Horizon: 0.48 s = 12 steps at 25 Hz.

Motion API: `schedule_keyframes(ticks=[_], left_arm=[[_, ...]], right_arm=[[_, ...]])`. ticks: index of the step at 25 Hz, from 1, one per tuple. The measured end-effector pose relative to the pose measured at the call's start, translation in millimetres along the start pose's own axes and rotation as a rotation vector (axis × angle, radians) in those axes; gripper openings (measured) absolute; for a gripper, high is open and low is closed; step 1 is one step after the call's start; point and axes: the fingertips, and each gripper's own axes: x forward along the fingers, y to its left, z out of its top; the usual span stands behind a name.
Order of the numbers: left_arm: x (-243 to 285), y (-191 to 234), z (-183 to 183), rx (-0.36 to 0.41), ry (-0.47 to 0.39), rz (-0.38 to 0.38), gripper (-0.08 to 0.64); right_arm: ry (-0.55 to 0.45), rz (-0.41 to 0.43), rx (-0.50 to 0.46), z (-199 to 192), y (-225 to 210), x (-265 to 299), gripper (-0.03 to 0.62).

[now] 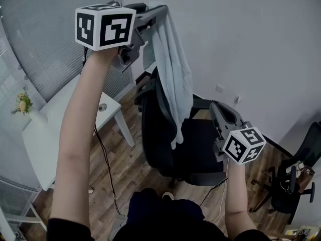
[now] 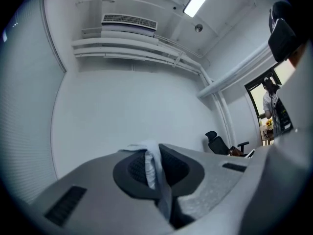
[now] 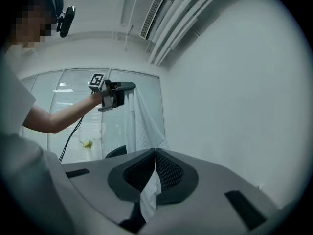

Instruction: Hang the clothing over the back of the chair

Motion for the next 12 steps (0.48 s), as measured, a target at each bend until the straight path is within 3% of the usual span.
schedule_keyframes(ticks=[6, 12], left_arm=[[-64, 58, -1, -0.007, 0.031, 0.068, 0.017], [-90, 73, -4, -0.017, 0.057, 0.106, 0.017]], right_arm=[[0.012, 0.006, 0.013, 8, 35, 33, 0.029], [0.018, 0.010, 0.027, 10, 44, 43, 0.029]])
